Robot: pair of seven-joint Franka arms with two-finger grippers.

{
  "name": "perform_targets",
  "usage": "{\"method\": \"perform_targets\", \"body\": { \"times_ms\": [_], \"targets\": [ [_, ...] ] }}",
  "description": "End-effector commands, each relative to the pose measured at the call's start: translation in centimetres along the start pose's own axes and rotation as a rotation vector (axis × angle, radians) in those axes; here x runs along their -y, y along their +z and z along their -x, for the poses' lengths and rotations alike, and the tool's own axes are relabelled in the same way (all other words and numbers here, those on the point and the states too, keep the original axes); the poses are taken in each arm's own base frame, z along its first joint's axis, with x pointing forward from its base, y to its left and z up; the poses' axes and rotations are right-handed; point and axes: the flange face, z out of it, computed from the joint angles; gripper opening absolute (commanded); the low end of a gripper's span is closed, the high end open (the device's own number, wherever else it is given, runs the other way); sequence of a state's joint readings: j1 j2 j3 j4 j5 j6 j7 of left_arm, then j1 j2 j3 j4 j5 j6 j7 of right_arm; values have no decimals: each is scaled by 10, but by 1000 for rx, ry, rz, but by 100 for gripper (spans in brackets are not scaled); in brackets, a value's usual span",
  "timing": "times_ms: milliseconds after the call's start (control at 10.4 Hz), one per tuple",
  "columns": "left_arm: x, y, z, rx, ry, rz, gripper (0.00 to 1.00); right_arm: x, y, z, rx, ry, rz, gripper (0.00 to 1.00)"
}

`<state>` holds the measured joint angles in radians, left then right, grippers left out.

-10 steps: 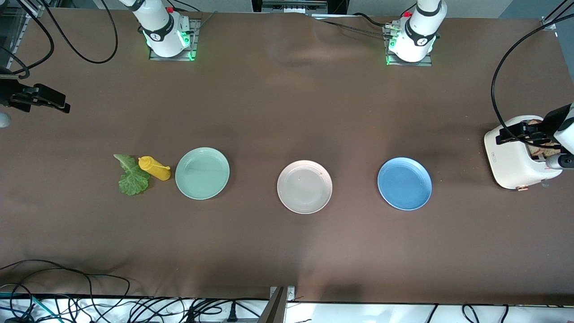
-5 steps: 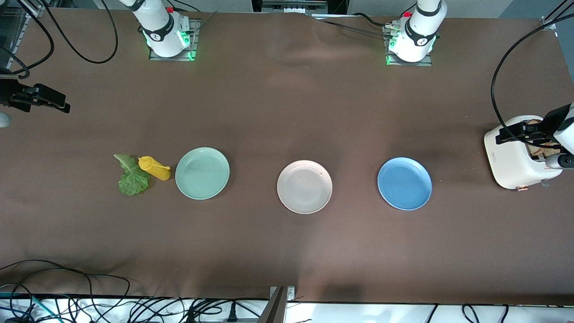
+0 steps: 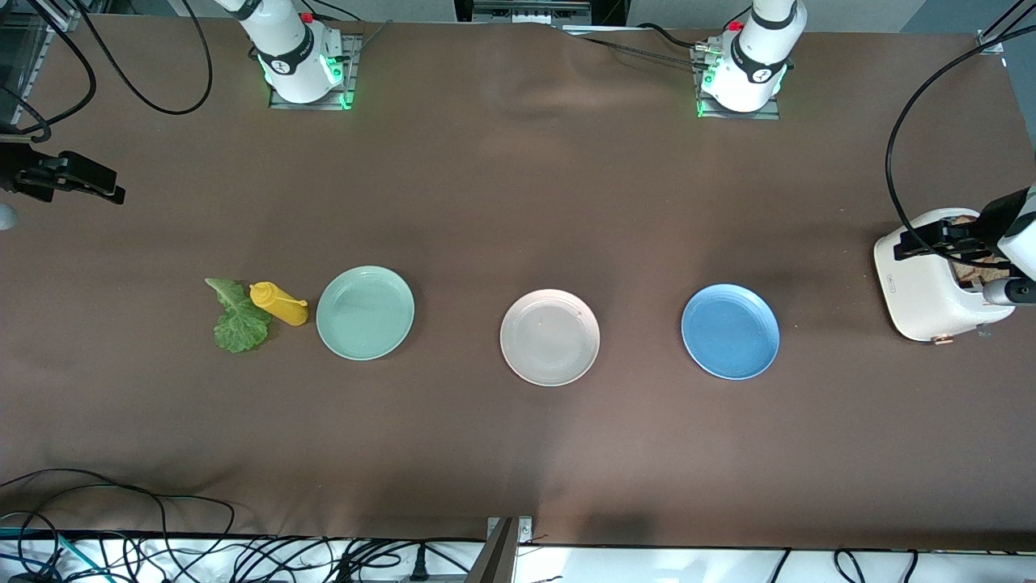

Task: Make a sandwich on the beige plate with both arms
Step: 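Move the left gripper over the toaster toward the bread slices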

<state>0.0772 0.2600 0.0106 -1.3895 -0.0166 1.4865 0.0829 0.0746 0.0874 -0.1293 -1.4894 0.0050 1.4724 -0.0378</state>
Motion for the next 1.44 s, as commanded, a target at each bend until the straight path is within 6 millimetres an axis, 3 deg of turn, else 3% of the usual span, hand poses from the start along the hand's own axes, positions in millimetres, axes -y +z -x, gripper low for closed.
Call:
{"method": "perform_targets", "body": {
  "times_ms": [0,1341],
  "targets": [
    [2,1,3,8,16,4,100,0,-8,4,-1,-1,-17,100],
    [2,1,2,8,16,5,100,3,-8,3,-1,-8,-15,100]
  ]
}}
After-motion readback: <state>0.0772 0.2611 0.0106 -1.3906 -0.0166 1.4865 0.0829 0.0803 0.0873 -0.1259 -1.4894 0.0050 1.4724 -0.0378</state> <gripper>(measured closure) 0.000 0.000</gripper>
